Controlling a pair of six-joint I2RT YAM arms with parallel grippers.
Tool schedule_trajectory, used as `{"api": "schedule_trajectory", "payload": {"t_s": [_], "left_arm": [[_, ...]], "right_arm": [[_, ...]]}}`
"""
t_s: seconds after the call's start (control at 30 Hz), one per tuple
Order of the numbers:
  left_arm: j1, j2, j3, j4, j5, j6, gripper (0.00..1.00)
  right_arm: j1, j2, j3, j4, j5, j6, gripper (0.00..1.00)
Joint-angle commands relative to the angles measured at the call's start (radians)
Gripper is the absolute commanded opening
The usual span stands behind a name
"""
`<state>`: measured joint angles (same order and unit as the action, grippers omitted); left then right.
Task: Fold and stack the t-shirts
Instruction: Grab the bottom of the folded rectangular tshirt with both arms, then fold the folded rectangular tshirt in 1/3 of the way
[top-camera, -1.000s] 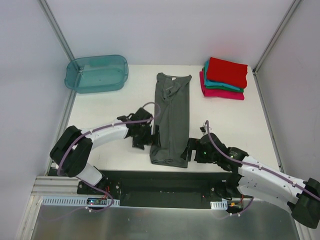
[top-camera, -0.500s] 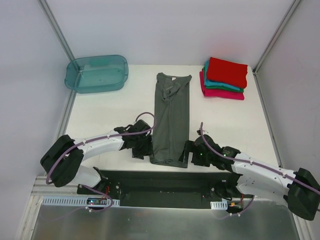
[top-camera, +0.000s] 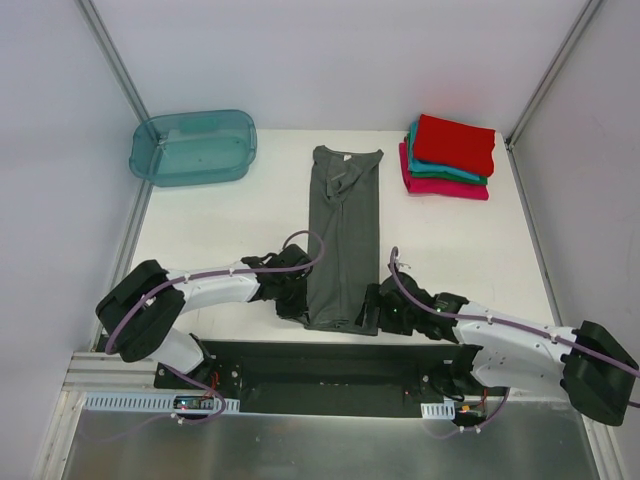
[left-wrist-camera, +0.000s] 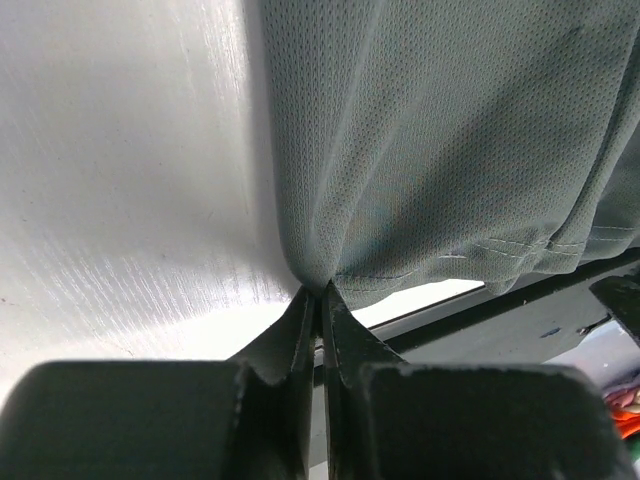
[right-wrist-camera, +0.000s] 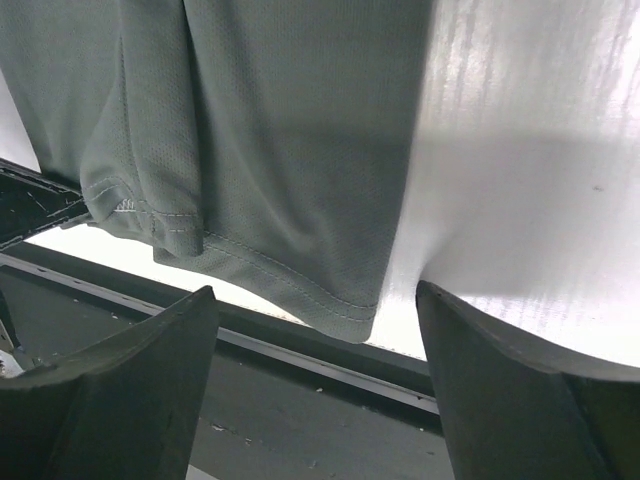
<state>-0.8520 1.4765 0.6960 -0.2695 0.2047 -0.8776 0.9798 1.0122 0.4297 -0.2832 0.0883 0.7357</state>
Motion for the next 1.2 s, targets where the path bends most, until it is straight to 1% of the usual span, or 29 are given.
{"api": "schedule_trajectory", "payload": {"t_s": [0.0, 0.13, 0.27, 0.33, 0.47, 0.63, 0.7, 0.8, 0.9, 1.0, 1.1, 1.17], "left_arm": [[-0.012, -0.007, -0.036, -0.017, -0.018, 0.003, 0.00], [-0.012, -0.025, -0.072, -0.020, -0.019, -0.001, 0.00], [-0.012, -0.024, -0.085, -0.020, -0.013, -0.001, 0.00], [-0.013, -0.031, -0.101, -0.020, -0.014, -0.003, 0.00], [-0.013, -0.076, -0.147, -0.022, -0.013, -0.018, 0.00], [-0.033, -0.203, -0.228, -0.020, 0.027, -0.024, 0.00], [-0.035, -0.283, -0.265, -0.020, 0.056, -0.037, 0.00], [-0.039, -0.402, -0.303, -0.020, 0.090, -0.060, 0.00], [-0.041, -0.501, -0.311, -0.019, 0.082, -0.058, 0.00], [-0.039, -0.542, -0.282, -0.020, 0.050, -0.051, 0.00], [-0.038, -0.521, -0.218, -0.022, -0.005, -0.032, 0.00], [-0.035, -0.480, -0.153, -0.017, -0.031, -0.011, 0.00]], "right_arm": [[0.039, 0.045, 0.023, -0.010, 0.042, 0.044, 0.78], [0.060, 0.063, 0.018, -0.034, 0.060, 0.083, 0.54], [0.097, 0.071, 0.012, -0.071, 0.070, 0.114, 0.42], [0.114, 0.077, 0.011, -0.076, 0.086, 0.119, 0.31], [0.160, 0.062, 0.003, -0.073, 0.134, 0.116, 0.01], [0.305, 0.005, -0.003, -0.013, 0.156, 0.087, 0.01], [0.374, -0.003, 0.013, -0.025, 0.181, 0.099, 0.01], [0.445, -0.004, 0.052, -0.085, 0.235, 0.128, 0.00], [0.471, 0.006, 0.105, -0.142, 0.287, 0.131, 0.01], [0.471, -0.001, 0.147, -0.172, 0.338, 0.105, 0.00], [0.468, -0.015, 0.197, -0.212, 0.404, 0.071, 0.00], [0.445, -0.032, 0.228, -0.218, 0.432, 0.036, 0.00]]}}
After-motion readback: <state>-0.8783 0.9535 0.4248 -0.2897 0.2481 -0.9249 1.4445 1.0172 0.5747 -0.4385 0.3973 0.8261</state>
